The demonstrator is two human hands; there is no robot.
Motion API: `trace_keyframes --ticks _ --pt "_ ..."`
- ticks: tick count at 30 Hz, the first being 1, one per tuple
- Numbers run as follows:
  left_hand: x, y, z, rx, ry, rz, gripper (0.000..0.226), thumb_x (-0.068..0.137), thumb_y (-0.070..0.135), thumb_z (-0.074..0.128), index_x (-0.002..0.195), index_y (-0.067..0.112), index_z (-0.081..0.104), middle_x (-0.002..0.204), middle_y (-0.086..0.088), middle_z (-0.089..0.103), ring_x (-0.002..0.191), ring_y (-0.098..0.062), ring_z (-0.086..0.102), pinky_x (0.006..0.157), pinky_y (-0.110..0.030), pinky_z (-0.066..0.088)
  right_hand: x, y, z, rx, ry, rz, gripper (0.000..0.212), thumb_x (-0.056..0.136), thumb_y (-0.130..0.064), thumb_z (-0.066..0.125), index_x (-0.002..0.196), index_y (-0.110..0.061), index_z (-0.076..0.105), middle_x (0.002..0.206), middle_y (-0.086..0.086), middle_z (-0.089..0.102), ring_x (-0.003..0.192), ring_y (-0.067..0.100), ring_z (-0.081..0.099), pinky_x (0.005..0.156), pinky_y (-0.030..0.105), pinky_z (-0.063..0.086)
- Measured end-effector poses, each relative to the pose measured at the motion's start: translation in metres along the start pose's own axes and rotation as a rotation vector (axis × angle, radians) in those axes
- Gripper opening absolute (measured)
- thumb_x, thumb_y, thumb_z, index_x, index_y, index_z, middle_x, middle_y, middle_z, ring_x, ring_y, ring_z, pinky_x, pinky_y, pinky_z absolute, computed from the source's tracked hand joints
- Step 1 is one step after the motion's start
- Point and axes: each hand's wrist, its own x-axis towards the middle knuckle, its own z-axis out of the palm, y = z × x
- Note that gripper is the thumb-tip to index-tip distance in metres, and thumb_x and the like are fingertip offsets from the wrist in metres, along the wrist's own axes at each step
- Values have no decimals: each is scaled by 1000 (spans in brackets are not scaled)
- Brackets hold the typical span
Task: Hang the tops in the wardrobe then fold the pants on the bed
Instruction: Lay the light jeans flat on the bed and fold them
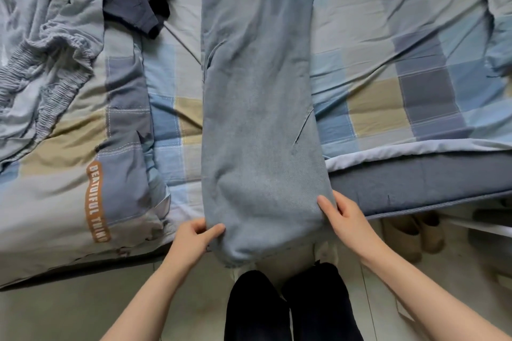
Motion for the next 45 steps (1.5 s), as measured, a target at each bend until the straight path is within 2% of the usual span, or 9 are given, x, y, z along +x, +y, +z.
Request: trace_keyframes --ticks 5,12,17,22,27,31,37,41,45 --pt "-13 3 13 -96 -20 -7 15 90 13 63 97 3 73 97 -11 75 92 -23 67 85 -40 50 8 19 -7 7 -277 352 26 101 -22 46 109 -9 66 105 5 69 91 14 64 71 20 49" --pt "-21 13 18 -509 -277 -126 17 66 9 64 79 6 74 80 -11 70 65 -16 66 55 -22 50 -17 28 -59 331 7 19 41 82 -23 61 77 18 62 85 14 62 84 23 55 79 36 42" --pt "-16 -12 52 -77 -197 -63 15 87 23 67 98 16 72 99 3 74 92 -13 68 84 -31 53 -16 75 -69 -178 -13 113 33 94 -20 58 77 8 59 70 14 57 76 20 51 71 35 37" --pt "-17 -30 67 -15 -289 -75 25 85 12 73 108 20 70 104 9 75 101 -7 68 89 -24 52 -13 87 -63 -292 -246 279 19 90 -26 63 107 -22 70 104 -10 71 99 6 65 90 31 51" --pt "-37 -52 64 57 -368 -133 23 82 19 78 99 4 74 94 -1 75 84 -16 68 76 -24 51 -18 91 -76 52 -184 409 17 90 -4 59 102 -3 71 107 11 72 96 21 68 86 32 51" --pt "-46 -62 64 -169 -344 -235 23 94 18 62 115 9 68 115 -6 72 108 -21 68 95 -36 52 -22 102 -79 0 -229 431 14 89 -5 62 98 6 61 104 16 69 97 32 64 89 45 48" --pt "-42 -57 81 -354 -364 -391 28 96 13 52 118 2 66 119 -13 70 110 -27 67 89 -33 53 -17 111 -64 -102 -353 506 13 89 -34 63 99 -25 66 108 -4 65 105 12 59 85 31 46" --pt "-42 -63 79 -372 -336 -395 32 94 16 57 122 1 64 121 -15 68 112 -29 66 93 -35 51 -3 105 -57 -79 -289 483 22 93 -28 61 113 -21 62 116 -6 62 84 -14 58 56 1 41" --pt "-44 -64 70 -422 -338 -416 32 91 17 58 117 1 68 116 -17 70 103 -27 69 78 -30 56 14 100 -47 5 -329 543 24 95 -18 58 117 -12 62 108 -7 65 74 -13 61 51 -1 41"
